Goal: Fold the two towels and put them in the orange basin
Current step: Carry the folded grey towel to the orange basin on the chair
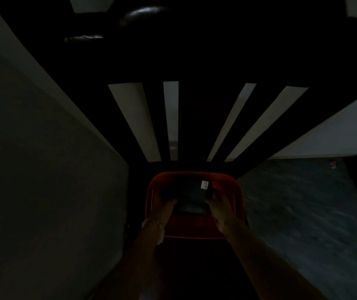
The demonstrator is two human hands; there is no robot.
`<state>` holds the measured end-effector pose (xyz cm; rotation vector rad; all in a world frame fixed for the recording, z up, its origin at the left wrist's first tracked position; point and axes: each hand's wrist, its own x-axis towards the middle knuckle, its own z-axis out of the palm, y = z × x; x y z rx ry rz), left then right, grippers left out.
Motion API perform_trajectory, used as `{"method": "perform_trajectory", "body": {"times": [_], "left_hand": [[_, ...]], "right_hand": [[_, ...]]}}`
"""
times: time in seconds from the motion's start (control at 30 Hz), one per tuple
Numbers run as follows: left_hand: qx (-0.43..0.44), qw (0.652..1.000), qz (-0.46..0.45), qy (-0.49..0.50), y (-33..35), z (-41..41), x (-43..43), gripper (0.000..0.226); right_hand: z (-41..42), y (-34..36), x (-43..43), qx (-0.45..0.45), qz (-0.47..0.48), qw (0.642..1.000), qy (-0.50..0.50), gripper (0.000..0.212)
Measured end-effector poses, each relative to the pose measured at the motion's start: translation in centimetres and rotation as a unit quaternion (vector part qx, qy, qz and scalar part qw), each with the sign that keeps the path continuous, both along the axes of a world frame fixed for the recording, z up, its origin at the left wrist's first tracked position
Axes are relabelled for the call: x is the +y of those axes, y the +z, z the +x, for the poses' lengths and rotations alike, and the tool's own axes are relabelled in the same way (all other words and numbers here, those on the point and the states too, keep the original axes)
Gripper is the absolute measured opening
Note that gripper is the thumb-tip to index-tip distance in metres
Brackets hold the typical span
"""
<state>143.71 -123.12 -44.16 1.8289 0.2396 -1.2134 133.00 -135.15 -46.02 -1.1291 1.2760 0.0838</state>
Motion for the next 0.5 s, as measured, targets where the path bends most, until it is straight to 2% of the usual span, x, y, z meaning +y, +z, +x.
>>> {"method": "perform_trajectory", "body": {"times": [0.1,0.23,0.3,0.4,0.5], "left_hand": [[0.013,1.0,0.003,0.007,-0.4,0.1,0.1,0.061],[-0.033,0.999,0.021,0.009,-0.4,0.3,0.1,0.061],[-0.034,0.999,0.027,0.003,-0.3,0.3,0.3,0.06],[-0.042,0.999,0.024,-0.009,0.5,0.3,0.7,0.057],[-0.065,0.997,0.004,-0.035,1.6,0.2,1.3,0.051]], "right_hand": [[0.7,-0.6,0.1,-0.002,0.019,1.0,0.004,0.038],[0.8,-1.4,0.4,0.015,-0.023,0.999,0.024,0.045],[0.9,-1.2,0.4,0.017,-0.021,0.999,0.045,0.038],[1.1,-0.8,0.6,0.044,-0.022,0.998,0.049,0.014],[0.2,-1.0,0.8,0.055,-0.04,0.995,0.07,0.012]]}}
